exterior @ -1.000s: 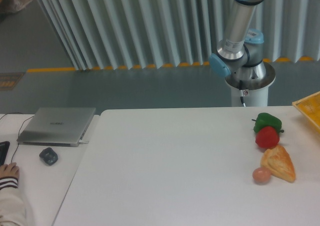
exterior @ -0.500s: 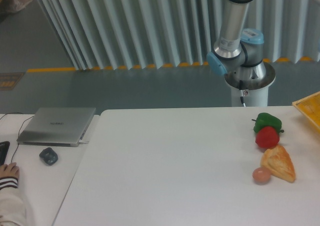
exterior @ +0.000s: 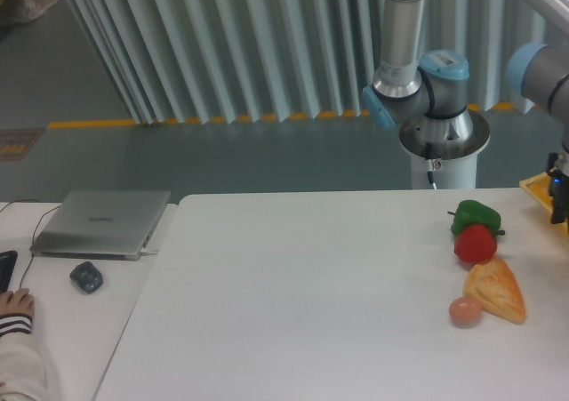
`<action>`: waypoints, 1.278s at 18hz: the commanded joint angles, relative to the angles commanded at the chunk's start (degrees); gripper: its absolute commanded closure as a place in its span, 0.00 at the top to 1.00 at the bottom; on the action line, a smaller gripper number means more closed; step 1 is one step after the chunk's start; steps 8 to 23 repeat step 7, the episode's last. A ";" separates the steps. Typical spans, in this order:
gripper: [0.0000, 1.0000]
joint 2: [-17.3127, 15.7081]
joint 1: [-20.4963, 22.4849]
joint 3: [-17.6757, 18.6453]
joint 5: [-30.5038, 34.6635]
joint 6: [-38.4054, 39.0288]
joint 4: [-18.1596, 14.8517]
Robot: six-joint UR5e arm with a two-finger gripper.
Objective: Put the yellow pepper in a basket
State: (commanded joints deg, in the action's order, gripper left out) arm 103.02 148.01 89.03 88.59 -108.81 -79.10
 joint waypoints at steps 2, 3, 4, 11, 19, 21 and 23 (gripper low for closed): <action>1.00 -0.53 -1.05 1.23 0.00 1.40 0.00; 1.00 -0.54 -1.76 1.58 0.00 2.28 0.09; 1.00 -0.71 -1.85 2.28 0.00 3.25 0.17; 1.00 -1.24 -1.85 3.08 -0.61 4.14 0.44; 1.00 -1.24 -1.85 3.08 -0.61 4.14 0.44; 1.00 -1.24 -1.85 3.08 -0.61 4.14 0.44; 1.00 -1.24 -1.85 3.08 -0.61 4.14 0.44</action>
